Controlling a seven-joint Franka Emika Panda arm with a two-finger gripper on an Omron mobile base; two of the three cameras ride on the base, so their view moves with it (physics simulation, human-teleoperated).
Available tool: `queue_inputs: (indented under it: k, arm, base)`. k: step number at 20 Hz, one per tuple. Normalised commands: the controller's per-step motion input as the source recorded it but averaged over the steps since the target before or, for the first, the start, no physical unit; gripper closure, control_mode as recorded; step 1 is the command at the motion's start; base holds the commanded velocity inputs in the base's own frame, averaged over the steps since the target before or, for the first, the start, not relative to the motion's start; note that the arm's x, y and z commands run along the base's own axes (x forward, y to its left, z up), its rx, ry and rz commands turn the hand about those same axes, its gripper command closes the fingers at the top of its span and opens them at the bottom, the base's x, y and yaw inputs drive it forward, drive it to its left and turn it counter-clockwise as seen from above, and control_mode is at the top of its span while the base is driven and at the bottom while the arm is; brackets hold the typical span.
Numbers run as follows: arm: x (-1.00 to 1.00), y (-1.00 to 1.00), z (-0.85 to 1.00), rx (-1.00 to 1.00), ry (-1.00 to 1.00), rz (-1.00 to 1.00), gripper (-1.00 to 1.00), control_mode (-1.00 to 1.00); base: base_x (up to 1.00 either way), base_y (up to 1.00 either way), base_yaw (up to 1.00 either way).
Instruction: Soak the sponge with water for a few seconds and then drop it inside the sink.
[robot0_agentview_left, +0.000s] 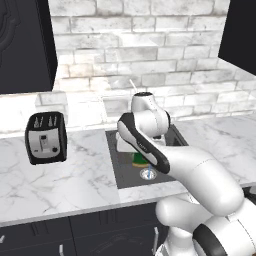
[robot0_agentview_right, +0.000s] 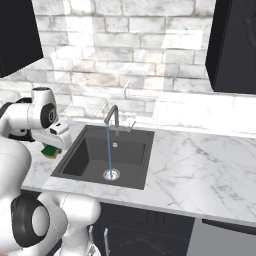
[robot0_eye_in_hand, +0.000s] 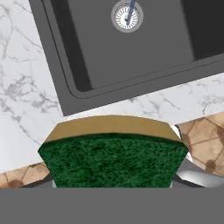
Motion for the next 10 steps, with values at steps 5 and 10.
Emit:
queue_inputs:
  k: [5,10]
  arm:
    - [0.0,-0.15,0.0,-0.09,0.0,-0.21,1.0,-1.0]
    - [0.0,-0.01,0.0,-0.02,0.0,-0.27,1.0,-1.0]
  base:
    - [0.0,0.0,0.0]
    - [0.0,0.0,0.0]
